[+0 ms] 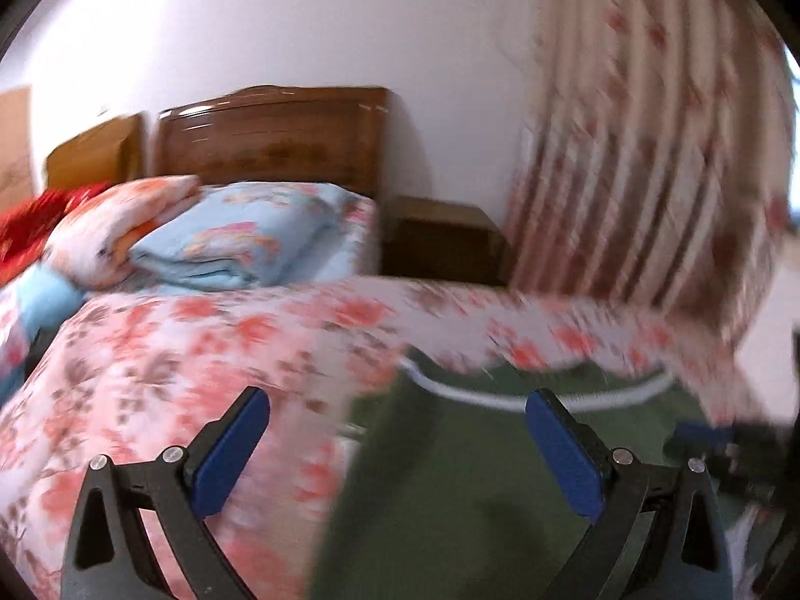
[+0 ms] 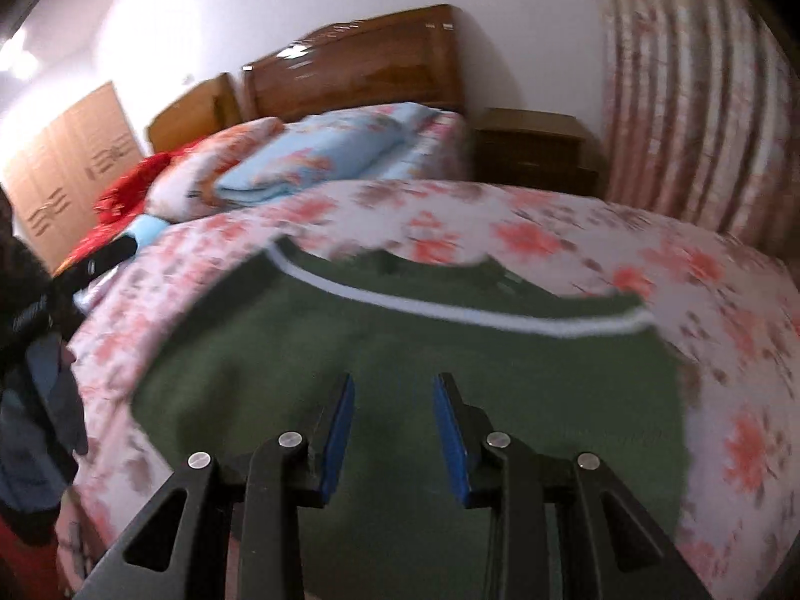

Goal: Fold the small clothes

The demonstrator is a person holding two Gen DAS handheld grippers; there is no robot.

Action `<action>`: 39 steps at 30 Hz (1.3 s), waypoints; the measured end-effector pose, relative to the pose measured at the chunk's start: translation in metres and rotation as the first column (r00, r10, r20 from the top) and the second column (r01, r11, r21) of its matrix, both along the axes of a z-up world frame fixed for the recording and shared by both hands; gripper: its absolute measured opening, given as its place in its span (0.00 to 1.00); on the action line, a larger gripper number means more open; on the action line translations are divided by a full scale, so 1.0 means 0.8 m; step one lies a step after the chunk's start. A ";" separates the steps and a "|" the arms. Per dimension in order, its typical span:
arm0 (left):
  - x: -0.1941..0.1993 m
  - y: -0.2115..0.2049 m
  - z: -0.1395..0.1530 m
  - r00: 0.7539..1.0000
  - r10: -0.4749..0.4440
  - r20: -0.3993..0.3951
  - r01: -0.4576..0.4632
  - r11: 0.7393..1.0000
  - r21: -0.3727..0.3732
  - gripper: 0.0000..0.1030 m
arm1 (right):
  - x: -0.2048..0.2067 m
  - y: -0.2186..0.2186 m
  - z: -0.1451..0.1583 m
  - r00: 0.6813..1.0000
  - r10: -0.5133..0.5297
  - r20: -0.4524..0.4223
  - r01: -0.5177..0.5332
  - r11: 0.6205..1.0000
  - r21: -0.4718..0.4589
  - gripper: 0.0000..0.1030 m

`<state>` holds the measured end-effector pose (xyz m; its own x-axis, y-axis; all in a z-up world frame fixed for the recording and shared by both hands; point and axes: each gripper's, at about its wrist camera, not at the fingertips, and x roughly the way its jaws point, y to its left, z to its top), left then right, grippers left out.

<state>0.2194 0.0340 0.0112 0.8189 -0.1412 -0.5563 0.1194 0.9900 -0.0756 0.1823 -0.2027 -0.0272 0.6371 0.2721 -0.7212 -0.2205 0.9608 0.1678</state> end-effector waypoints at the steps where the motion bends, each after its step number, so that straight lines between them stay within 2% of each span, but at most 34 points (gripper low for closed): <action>1: 0.005 -0.020 -0.012 1.000 -0.023 -0.019 0.024 0.999 0.034 1.00 | 0.000 -0.008 -0.006 1.000 -0.026 -0.002 0.026 1.000 -0.016 0.32; 3: 0.023 -0.053 -0.048 0.991 -0.066 -0.117 0.076 0.994 0.080 1.00 | 0.004 -0.019 -0.015 0.999 -0.042 -0.018 0.042 0.999 -0.035 0.32; 6: 0.038 -0.072 -0.097 0.969 -0.043 -0.243 0.087 0.981 0.175 1.00 | 0.010 -0.031 -0.039 0.995 -0.075 -0.064 0.065 0.988 -0.138 0.32; 7: 0.033 -0.070 -0.102 0.975 -0.054 -0.216 0.090 0.983 0.159 1.00 | 0.010 -0.036 -0.047 0.994 -0.080 -0.075 0.067 0.985 -0.159 0.32; 9: 0.029 -0.062 -0.102 0.975 -0.068 -0.213 0.096 0.988 0.121 1.00 | 0.000 -0.048 -0.047 0.998 -0.052 -0.029 0.048 0.992 -0.120 0.33; 13: 0.023 -0.064 -0.101 0.976 -0.074 -0.203 0.103 0.985 0.135 1.00 | -0.017 -0.062 -0.039 0.993 -0.120 0.011 0.120 0.988 -0.093 0.32; 15: 0.021 -0.064 -0.101 0.978 -0.070 -0.199 0.098 0.986 0.136 1.00 | -0.030 -0.063 -0.038 0.995 -0.090 0.038 0.092 0.993 -0.067 0.32; 17: 0.023 -0.062 -0.101 0.977 -0.070 -0.200 0.098 0.986 0.133 1.00 | -0.033 -0.062 -0.054 0.997 -0.076 0.019 0.078 0.988 -0.134 0.32; 18: 0.023 -0.061 -0.102 0.977 -0.070 -0.199 0.098 0.987 0.131 1.00 | -0.041 -0.062 -0.051 0.997 -0.044 0.056 0.052 0.988 -0.146 0.32; 20: 0.022 -0.058 -0.101 0.978 -0.070 -0.197 0.097 0.987 0.128 1.00 | -0.045 -0.065 -0.050 0.998 -0.031 0.056 0.039 0.985 -0.166 0.32; 23: 0.022 -0.059 -0.101 0.979 -0.065 -0.195 0.092 0.987 0.131 1.00 | -0.051 -0.070 -0.042 0.994 -0.078 0.072 0.090 0.978 -0.189 0.32; 26: 0.022 -0.060 -0.101 0.979 -0.065 -0.193 0.091 0.987 0.131 1.00 | -0.062 -0.069 -0.039 0.993 -0.058 0.106 0.075 0.985 -0.157 0.33; 28: 0.022 -0.060 -0.101 0.979 -0.065 -0.193 0.091 0.987 0.131 1.00 | -0.059 -0.066 -0.052 0.997 -0.026 0.069 0.038 0.983 -0.180 0.33; 29: 0.021 -0.060 -0.101 0.979 -0.065 -0.193 0.092 0.987 0.131 1.00 | -0.062 -0.068 -0.055 0.995 0.001 0.097 0.017 0.982 -0.188 0.33; 33: 0.020 -0.061 -0.099 0.978 -0.058 -0.201 0.086 0.987 0.134 1.00 | -0.060 -0.083 -0.051 0.998 0.002 0.065 0.008 0.989 -0.148 0.31; 35: 0.017 -0.061 -0.092 0.973 -0.046 -0.226 0.071 0.992 0.101 1.00 | -0.061 -0.081 -0.044 0.998 -0.029 0.056 0.038 0.984 -0.174 0.31; 37: 0.017 -0.066 -0.082 0.969 -0.092 -0.230 0.100 0.995 0.027 1.00 | -0.062 -0.076 -0.034 0.997 -0.036 0.073 0.049 0.981 -0.186 0.31; 39: 0.023 -0.081 -0.076 0.970 -0.099 -0.223 0.112 0.993 0.046 1.00 | -0.053 -0.066 -0.024 0.995 -0.027 0.097 0.044 0.983 -0.178 0.32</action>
